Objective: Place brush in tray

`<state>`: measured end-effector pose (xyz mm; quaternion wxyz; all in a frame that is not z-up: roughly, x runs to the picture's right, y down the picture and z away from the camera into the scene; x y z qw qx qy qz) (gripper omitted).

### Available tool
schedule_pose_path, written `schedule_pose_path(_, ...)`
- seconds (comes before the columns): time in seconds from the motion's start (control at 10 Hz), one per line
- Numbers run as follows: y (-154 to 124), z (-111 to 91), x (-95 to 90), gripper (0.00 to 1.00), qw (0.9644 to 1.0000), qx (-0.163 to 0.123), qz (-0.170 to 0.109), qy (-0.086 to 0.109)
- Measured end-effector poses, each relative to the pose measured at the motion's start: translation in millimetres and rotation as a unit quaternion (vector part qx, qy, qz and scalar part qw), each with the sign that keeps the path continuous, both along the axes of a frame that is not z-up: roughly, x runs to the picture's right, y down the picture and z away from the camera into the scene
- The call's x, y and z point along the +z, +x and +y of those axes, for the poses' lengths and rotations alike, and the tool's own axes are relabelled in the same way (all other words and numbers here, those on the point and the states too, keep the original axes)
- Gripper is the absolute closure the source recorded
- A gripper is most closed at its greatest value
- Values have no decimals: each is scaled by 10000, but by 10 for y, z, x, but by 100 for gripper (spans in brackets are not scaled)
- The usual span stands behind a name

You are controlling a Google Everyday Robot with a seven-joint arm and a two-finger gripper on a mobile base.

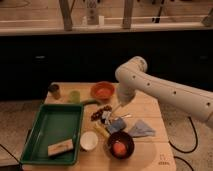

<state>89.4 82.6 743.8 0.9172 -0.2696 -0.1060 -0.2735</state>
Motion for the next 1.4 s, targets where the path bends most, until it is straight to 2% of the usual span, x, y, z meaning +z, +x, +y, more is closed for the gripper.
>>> schedule_pose_path(0.3, -30, 34, -18, 99, 9997, -224, -122, 46)
schedule_pose_path(0.4, -147, 43, -32, 99, 9992, -331, -203, 59)
schedule_pose_path(0.7, -210, 73, -27, 99, 9981, -525, -321, 93)
schedule_pose_path(1.4, -470, 89, -163, 99, 9934, -952, -614, 168)
